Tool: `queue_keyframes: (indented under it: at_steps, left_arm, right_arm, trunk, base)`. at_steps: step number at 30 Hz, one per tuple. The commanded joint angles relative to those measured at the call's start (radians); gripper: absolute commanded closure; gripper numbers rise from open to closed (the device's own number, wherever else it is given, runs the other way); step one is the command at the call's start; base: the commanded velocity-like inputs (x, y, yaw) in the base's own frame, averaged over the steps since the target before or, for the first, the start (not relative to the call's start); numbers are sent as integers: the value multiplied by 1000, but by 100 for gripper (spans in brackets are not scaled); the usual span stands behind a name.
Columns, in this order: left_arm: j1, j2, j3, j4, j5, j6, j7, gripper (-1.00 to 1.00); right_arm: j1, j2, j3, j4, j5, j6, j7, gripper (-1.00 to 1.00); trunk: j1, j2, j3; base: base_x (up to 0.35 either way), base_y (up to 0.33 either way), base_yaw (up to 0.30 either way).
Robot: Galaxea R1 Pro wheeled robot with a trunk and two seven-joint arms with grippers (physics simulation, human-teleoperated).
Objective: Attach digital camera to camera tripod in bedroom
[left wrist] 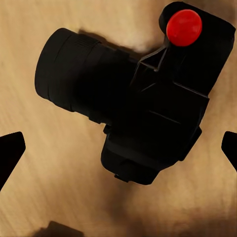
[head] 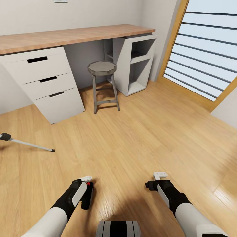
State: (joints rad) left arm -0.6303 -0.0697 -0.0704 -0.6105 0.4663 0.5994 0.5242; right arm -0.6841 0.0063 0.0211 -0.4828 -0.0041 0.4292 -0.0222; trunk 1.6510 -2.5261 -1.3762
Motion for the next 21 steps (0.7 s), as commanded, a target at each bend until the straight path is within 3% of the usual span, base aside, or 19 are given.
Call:
queue_keyframes:
  at_steps: [1, 13, 21]
  left_arm:
    - [0, 1, -5, -1, 11, 2, 10, -100]
    - [0, 1, -5, -1, 10, 2, 10, -100]
    - [0, 1, -5, 6, 9, 2, 10, -100]
  right_arm:
    - [0, 0, 2, -2, 0, 6, -2, -100]
    - [0, -1, 9, -9, 12, 6, 8, -100]
    - [0, -2, 10, -9, 14, 8, 0, -100]
  trunk:
    - [0, 0, -1]
    - [0, 0, -1]
    - [0, 0, -1]
  base:
    - [0, 0, 0]
    - [0, 0, -7]
    - [0, 0, -162]
